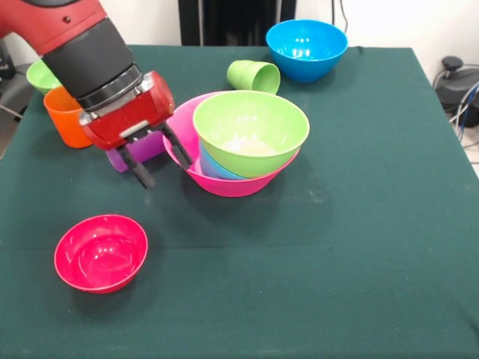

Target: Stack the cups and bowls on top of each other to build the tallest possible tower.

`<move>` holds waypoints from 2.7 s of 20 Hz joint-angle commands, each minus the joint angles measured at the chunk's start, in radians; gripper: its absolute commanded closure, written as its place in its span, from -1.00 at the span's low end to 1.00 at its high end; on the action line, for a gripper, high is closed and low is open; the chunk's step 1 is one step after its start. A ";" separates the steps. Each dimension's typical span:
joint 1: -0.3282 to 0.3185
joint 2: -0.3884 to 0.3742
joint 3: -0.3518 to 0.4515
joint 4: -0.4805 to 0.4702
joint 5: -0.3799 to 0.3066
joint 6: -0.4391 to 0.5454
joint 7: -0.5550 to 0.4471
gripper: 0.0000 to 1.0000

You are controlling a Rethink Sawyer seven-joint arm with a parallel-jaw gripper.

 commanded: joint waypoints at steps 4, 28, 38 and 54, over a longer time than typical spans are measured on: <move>0.049 -0.056 -0.007 -0.116 -0.149 0.023 -0.541 -1.00; 0.021 0.167 -0.007 -0.079 -0.195 -0.306 -0.681 -1.00; 0.034 0.108 -0.027 -0.009 -0.245 -0.378 -0.581 -1.00; 0.097 0.062 -0.124 0.024 -0.261 -0.282 -0.536 -1.00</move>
